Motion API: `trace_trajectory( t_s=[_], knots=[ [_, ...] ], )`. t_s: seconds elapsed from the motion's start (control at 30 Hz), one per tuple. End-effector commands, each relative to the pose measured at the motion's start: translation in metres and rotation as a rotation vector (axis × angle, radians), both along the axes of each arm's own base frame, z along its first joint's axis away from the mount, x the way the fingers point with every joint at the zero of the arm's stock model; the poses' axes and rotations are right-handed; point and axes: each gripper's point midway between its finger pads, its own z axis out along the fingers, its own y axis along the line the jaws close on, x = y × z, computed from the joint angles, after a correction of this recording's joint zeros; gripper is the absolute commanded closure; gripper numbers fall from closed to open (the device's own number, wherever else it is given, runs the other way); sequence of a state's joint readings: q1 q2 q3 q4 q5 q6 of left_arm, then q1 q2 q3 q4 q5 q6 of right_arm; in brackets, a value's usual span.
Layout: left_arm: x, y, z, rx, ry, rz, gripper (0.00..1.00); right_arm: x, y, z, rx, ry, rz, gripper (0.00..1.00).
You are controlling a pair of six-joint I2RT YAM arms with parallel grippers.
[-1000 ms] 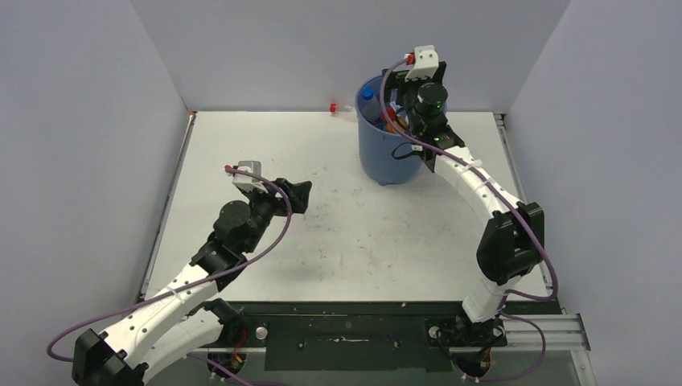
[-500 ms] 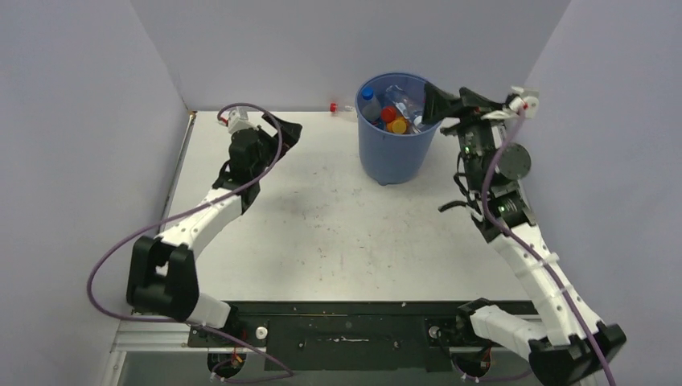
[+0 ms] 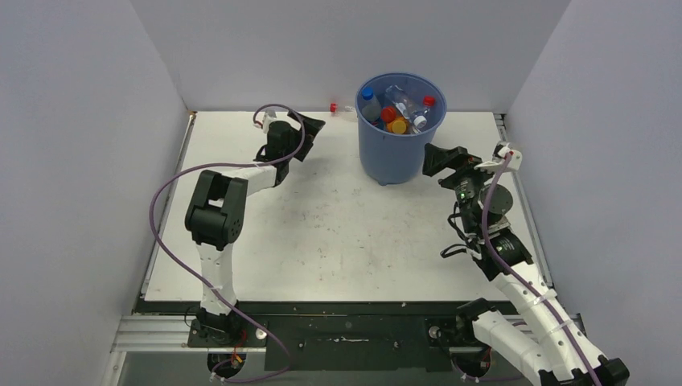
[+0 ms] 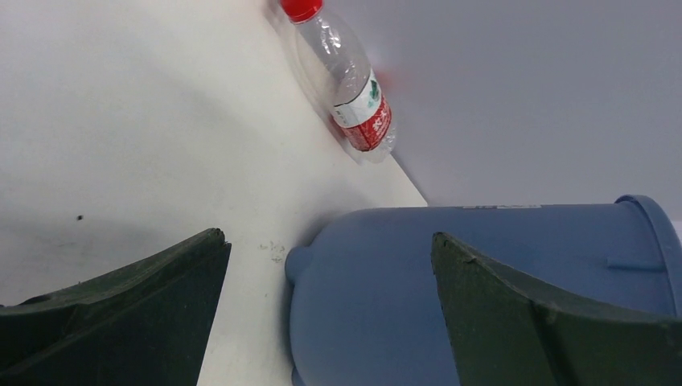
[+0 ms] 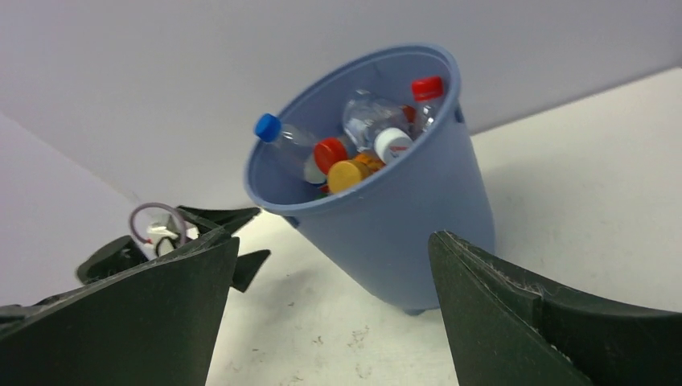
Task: Put the plastic bottles in the bin
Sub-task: Move the trash bin to the center of the board.
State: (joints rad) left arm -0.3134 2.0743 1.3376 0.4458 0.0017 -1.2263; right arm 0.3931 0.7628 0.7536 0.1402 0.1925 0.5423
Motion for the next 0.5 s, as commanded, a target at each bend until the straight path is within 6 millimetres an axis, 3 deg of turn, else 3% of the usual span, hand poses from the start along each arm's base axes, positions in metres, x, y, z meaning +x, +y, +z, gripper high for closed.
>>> trace_trajectory(
  t_s=[0.0,0.07,0.13,0.23,0.3,0.47],
  knots=[
    [0.021,-0.021,0.079,-0.036,-0.211,-0.032,0.04,0.017,-0.025,-0.012,0.045,0.079,-0.156,0.09],
    [0.023,-0.019,0.067,-0.013,-0.166,-0.032,0.04,0.02,-0.029,-0.02,0.041,0.096,-0.166,0.09],
    [0.024,-0.004,0.059,-0.012,-0.153,0.007,0.04,0.017,-0.029,-0.034,0.021,0.109,-0.152,0.09],
    [0.027,0.013,0.048,0.032,-0.129,0.044,0.04,0.013,-0.035,-0.07,0.043,0.16,-0.169,0.09],
    [0.037,0.013,0.041,0.034,-0.106,0.023,0.04,0.013,-0.033,-0.088,0.061,0.187,-0.149,0.08],
    [0.049,-0.034,0.025,0.019,-0.067,-0.164,0.03,0.004,-0.027,-0.115,0.048,0.227,-0.103,0.08]
  ],
)
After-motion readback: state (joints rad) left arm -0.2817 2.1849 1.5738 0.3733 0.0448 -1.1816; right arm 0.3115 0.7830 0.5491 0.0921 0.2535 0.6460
